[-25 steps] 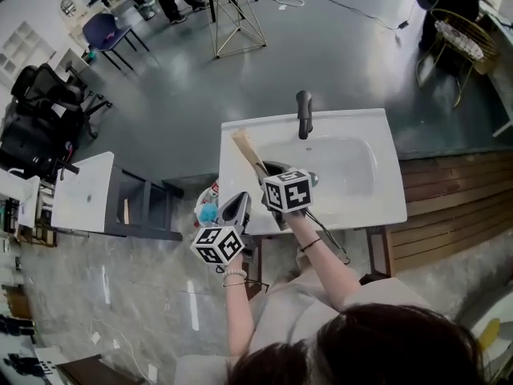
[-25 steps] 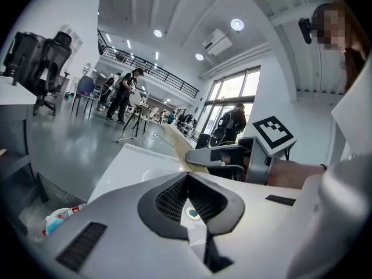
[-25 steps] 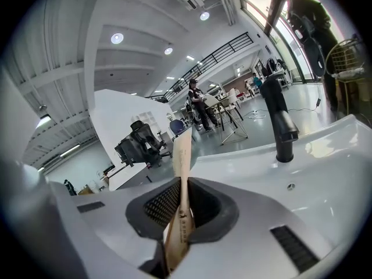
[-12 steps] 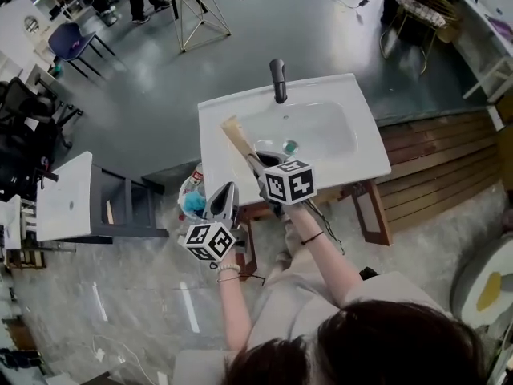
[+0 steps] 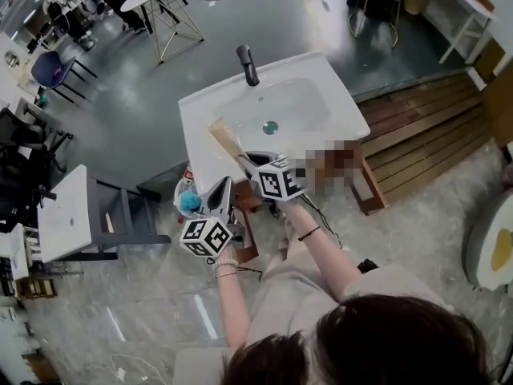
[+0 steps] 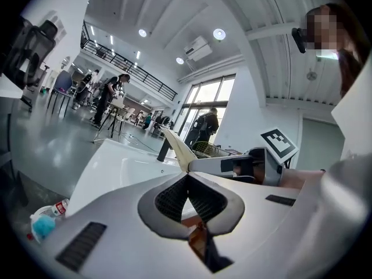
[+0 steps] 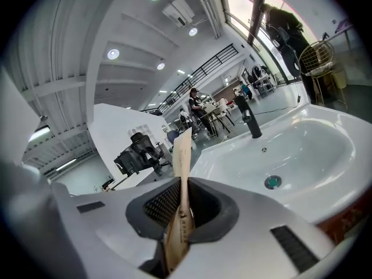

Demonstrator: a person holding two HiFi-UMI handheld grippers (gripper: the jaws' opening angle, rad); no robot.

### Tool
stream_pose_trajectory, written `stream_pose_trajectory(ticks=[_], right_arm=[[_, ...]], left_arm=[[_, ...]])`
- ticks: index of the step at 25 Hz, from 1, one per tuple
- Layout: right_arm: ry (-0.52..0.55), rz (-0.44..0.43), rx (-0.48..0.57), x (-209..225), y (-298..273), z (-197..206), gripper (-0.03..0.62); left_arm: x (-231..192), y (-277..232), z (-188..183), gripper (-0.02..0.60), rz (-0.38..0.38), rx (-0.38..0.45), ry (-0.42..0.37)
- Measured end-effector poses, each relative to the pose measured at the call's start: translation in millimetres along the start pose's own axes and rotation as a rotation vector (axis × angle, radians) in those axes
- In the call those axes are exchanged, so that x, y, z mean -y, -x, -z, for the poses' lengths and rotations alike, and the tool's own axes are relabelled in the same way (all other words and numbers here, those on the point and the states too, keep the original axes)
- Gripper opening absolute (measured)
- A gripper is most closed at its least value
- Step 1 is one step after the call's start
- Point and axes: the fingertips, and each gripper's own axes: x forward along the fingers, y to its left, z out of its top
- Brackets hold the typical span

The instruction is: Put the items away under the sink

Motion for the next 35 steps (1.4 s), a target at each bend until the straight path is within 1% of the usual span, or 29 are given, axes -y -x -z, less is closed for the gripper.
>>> stream_pose_trajectory(ticks=[3,6,11,15,18,22,27,35], right_arm=[[-0.016,0.0,0.006,-1.0,14.6,8.4,0.047],[-0.023,-0.003,0.017,0.5,27.6,10.8,0.048],[0.014,-0.032,0.04,-2.2,51.4,1.5,0.048],[0.019,-0.046,0.047,1.2,79.8,-4.7,0.048],[0.013,-0.043,0.053,7.4,104.1,-3.2,0.048],[-0.008,-0.033,0.057,15.1,134.0,8.2,0.048],[-0.016,-0.033,0.055,15.8,166.1,21.3,0.048],[-0.03,-0.054,0.035,13.7,201.9,48.9,0.048]], left_arm=[[12.2,4.3,9.6,0.003,0.014,-0.009,0.001],[23.1,6.3,17.0,0.003,0.022,-0.022,-0.014],[38.7,4.6,7.6,0.003,0.013,0.006,-0.05],[67.8,0.9,8.3,0.003,0.02,0.016,-0.067],[94.8,0.3,20.7,0.003,0.034,0.005,-0.075],[123.4,5.3,45.7,0.003,0.045,-0.026,-0.07],[150.1,16.5,62.8,0.003,0.041,-0.03,-0.068],[185.6,29.7,86.9,0.003,0.029,-0.036,-0.077]])
